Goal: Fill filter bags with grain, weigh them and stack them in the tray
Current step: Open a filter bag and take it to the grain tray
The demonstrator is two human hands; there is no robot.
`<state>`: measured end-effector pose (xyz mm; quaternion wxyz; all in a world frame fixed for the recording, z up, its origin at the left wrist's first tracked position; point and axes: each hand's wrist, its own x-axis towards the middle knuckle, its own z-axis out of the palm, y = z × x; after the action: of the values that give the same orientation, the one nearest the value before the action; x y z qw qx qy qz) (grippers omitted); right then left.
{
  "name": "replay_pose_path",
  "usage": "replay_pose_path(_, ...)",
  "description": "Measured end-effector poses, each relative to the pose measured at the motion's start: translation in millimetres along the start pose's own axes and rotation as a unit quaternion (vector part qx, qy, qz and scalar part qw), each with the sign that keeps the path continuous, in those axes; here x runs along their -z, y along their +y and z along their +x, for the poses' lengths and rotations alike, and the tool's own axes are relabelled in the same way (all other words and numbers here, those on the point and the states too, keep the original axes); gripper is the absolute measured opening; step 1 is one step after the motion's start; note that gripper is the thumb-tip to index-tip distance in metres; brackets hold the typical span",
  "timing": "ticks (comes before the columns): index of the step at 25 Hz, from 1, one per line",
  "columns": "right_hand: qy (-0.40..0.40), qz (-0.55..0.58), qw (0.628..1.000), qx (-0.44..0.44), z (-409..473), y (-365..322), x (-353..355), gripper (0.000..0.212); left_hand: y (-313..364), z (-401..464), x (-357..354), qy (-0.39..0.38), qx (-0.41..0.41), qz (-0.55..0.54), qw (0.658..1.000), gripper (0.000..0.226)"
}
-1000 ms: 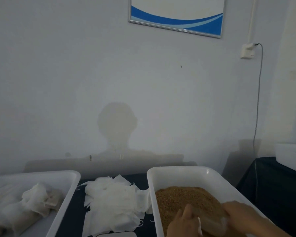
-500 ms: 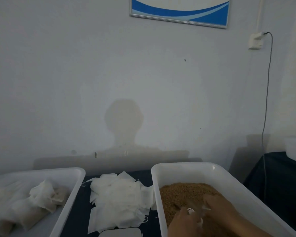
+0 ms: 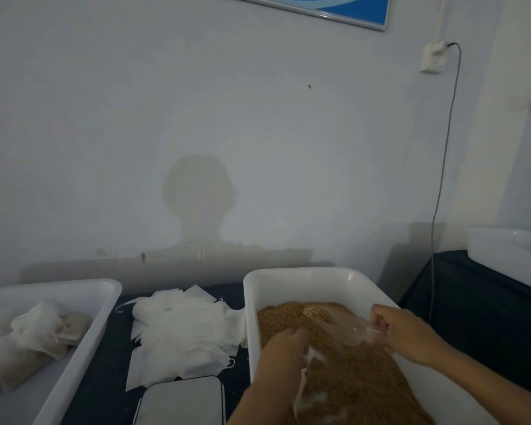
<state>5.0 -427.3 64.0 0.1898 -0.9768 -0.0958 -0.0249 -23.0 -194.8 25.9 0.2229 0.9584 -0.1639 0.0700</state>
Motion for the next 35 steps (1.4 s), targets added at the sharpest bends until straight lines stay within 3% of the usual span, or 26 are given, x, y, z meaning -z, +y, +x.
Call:
replay_pose_path(5,-0.060,0.006,0.997,0.052,-32,-8,47,0.020,-3,3,2,0.009,-0.036,-0.017,0.999,0.011)
replay_pose_path(10,-0.067,-0.081,0.992,0.072,-33,-19,58,0.017,-4,1,-2,0.046,-0.050,-0.014,0.998,0.017)
replay_pose_path(20,-0.094,-0.083,0.991,0.042,-26,-17,61,0.020,-11,9,-3,-0.004,-0.040,0.034,0.999,0.023)
replay_pose_path(35,-0.127,-0.291,0.946,0.062,-10,-57,65,0.030,6,0,7,-0.067,-0.087,0.042,0.993,0.025)
